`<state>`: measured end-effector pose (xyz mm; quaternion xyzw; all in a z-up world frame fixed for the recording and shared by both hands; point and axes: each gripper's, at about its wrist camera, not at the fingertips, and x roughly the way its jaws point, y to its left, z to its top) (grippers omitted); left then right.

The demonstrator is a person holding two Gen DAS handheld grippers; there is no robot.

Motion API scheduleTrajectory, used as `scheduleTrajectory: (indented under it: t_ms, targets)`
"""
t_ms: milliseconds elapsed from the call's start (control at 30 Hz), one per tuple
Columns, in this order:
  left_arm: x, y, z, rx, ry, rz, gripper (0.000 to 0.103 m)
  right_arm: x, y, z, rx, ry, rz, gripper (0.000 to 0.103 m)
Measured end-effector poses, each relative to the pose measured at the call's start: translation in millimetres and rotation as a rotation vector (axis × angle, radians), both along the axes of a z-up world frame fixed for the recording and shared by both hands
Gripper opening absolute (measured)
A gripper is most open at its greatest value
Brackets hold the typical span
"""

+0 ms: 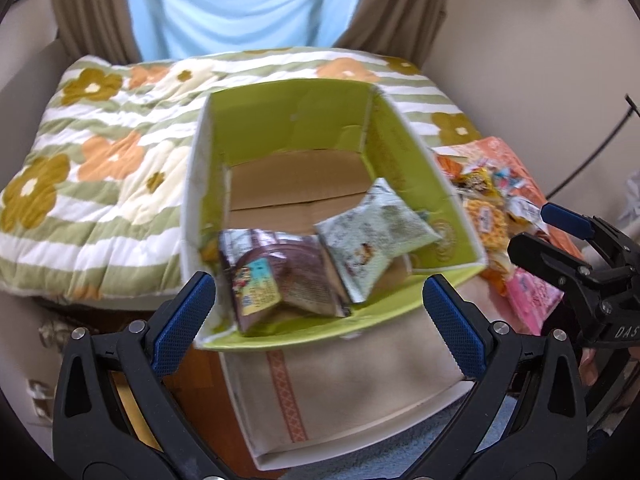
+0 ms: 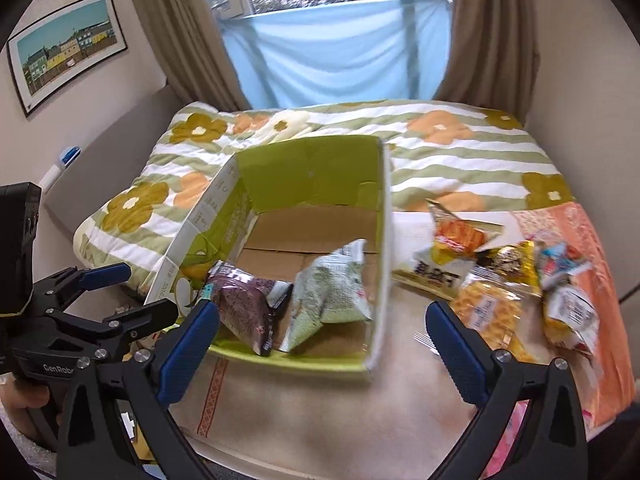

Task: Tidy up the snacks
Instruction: 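Grasp the pink Larva candy bag with the left tool while the right tool grasps the white-pink bag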

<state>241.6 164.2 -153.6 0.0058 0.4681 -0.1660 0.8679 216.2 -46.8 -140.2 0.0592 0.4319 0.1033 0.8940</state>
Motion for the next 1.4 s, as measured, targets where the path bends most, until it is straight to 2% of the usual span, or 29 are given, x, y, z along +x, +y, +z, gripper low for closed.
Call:
scheduleTrajectory:
  t_ms: [200,367,600,833,1000,1167,1400]
  targets:
    - [-18.6,-32.6,7.0,-0.024,-0.001,-0.042,0.103,-20.0,-39.2,15.2,0.012,-0.012,-0.065,0.103]
    - [-30.4,-80.6,8.3,-0.027,0.006,-0.062,0.103,-39.2,-92.8,26.3,0.013,-0.031,-0.108,0.103]
    - [-49.4,-167.6,-7.2,-0.067,0.096,-0.074,0.103,-66.0,-182.5,24.0,0.026,0.02,-0.13,0.103]
    - [-61.6,-251.1,-45.9,-0.093,0.234,-0.077,0.103,-89.9,-261.8,-13.7,0.055,0.15,-0.144,0.103]
    - [-66.1,-281.6,-81.2,-0.112,0.338,-0.04,0.103,-99.8,-292.9,-50.9,0.081,0.241,-0.097,0.103]
    - [-59.7,-299.7,-118.4,-0.212,0.456,-0.016,0.103,-100.4,-305.0,-84.2,0.094,0.314,-0.047,0.103]
    - [-48.5,-322.3,-153.8,-0.259,0.544,-0.029,0.102,-95.6,-303.7,-116.9,0.111,0.396,-0.023,0.103]
